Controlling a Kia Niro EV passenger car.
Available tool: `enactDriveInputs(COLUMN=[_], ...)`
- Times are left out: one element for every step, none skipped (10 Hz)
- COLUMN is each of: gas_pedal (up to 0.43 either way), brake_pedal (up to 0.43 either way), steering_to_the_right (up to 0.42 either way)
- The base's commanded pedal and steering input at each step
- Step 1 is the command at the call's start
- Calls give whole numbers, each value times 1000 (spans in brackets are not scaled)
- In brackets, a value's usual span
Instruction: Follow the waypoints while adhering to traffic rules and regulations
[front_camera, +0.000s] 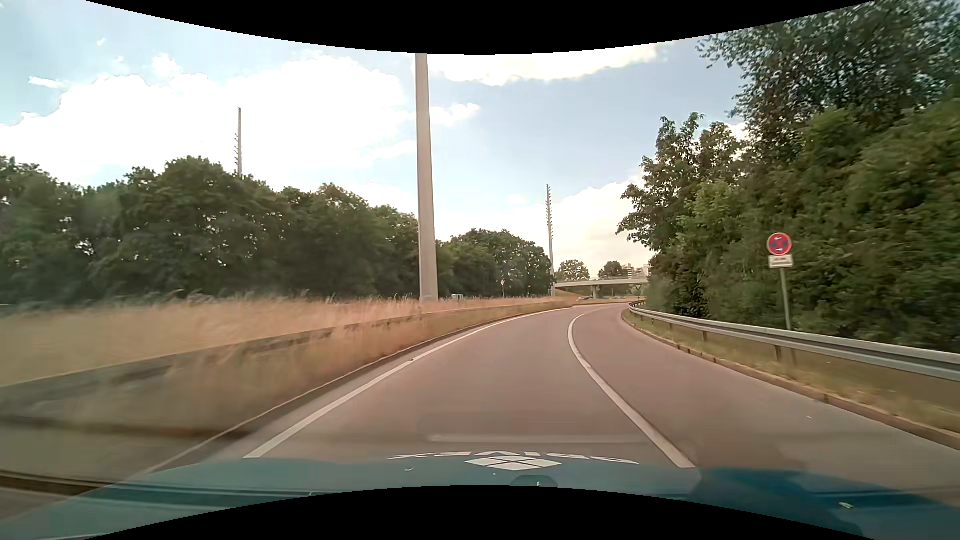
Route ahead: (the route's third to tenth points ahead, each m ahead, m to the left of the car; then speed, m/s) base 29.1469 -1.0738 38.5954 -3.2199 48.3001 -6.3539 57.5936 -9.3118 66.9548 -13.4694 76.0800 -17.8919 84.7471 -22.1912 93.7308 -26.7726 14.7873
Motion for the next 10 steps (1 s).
enactDriveInputs(gas_pedal=[189, 189, 189, 189, 189, 189, 189, 189, 189, 189], brake_pedal=[0, 0, 0, 0, 0, 0, 0, 0, 0, 0], steering_to_the_right=[32, 32, 32, 32, 32, 33, 33, 33, 33, 33])
